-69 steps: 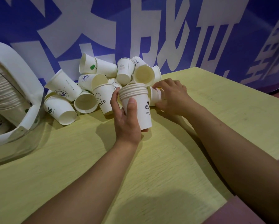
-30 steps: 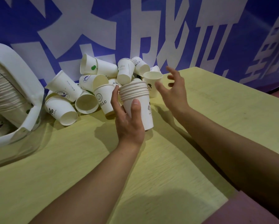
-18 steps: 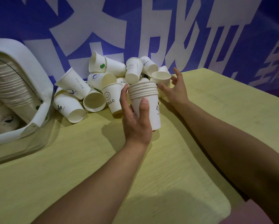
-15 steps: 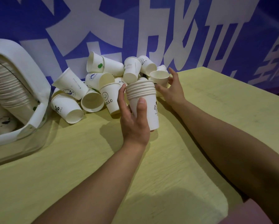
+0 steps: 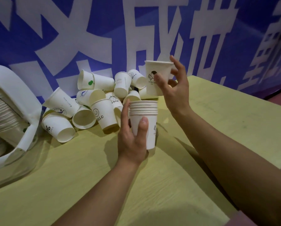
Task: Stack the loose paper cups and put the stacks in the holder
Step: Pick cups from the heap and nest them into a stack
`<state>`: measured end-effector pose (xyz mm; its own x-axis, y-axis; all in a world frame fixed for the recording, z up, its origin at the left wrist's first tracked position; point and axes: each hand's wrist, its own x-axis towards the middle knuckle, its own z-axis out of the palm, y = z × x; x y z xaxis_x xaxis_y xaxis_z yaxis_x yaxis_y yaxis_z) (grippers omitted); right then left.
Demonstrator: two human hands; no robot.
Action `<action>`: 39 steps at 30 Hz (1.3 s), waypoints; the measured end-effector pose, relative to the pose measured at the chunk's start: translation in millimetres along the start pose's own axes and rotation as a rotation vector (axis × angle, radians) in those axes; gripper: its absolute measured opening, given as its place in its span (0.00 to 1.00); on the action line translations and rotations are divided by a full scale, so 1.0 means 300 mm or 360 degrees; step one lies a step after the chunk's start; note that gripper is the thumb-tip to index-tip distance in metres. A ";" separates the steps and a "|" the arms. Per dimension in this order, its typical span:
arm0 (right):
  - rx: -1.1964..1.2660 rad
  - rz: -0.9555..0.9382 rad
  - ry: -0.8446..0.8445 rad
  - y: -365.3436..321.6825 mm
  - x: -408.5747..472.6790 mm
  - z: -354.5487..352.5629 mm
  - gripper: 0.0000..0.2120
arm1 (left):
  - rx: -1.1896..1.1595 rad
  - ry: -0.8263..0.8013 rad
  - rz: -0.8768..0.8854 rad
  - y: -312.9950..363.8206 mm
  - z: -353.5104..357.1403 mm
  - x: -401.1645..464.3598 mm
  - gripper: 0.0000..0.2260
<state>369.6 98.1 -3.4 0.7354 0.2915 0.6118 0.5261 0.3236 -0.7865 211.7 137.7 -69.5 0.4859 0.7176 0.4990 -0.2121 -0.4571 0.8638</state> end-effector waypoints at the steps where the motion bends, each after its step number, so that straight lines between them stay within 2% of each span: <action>1: 0.0049 -0.0013 -0.0039 -0.016 -0.008 0.008 0.32 | 0.0016 -0.0034 0.0000 0.003 0.000 -0.001 0.27; 6: 0.0149 0.0037 -0.0377 -0.040 -0.054 0.039 0.28 | 0.0019 -0.0082 -0.0036 0.012 0.003 0.002 0.26; 9: 0.0072 -0.0008 -0.0553 -0.016 -0.069 0.049 0.23 | -0.0048 0.0033 -0.0043 0.012 -0.001 0.007 0.27; 13: -0.0063 -0.0074 -0.0695 0.032 -0.077 0.056 0.17 | -0.0115 0.0218 -0.0033 -0.004 -0.004 0.015 0.33; 17: -0.0177 -0.0166 -0.0623 0.047 -0.072 0.048 0.16 | -0.0137 0.0243 -0.0057 -0.010 -0.003 0.019 0.35; 19: -0.0470 -0.0178 -0.0528 0.068 -0.064 0.043 0.15 | -0.0173 0.0269 -0.0071 -0.011 -0.005 0.021 0.35; 22: -0.1172 -0.0034 -0.0603 0.134 -0.047 0.027 0.23 | -0.0237 0.0326 -0.0110 -0.011 -0.011 0.022 0.34; 24: -0.1432 0.0062 -0.0637 0.177 -0.035 0.014 0.29 | -0.0262 0.0329 -0.0124 -0.006 -0.013 0.022 0.32; 28: -0.1479 0.0089 -0.0564 0.225 0.034 0.033 0.33 | -0.0278 0.0351 -0.0161 0.002 -0.014 0.023 0.29; 32: -0.1644 -0.0018 -0.0729 0.253 0.162 0.085 0.37 | -0.0310 0.0324 -0.0207 -0.006 -0.017 0.028 0.29; 36: -0.1835 0.0054 -0.0944 0.293 0.267 0.102 0.42 | -0.0366 0.0329 -0.0234 -0.014 -0.010 0.031 0.29; 39: -0.1906 0.0091 -0.1017 0.313 0.284 0.073 0.42 | -0.0359 0.0329 -0.0231 -0.018 -0.009 0.032 0.31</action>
<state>472.2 173.0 -23.2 0.6159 0.7468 0.2509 0.7878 -0.5818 -0.2021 215.3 148.6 -69.1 0.3473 0.8687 0.3533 -0.3469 -0.2310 0.9090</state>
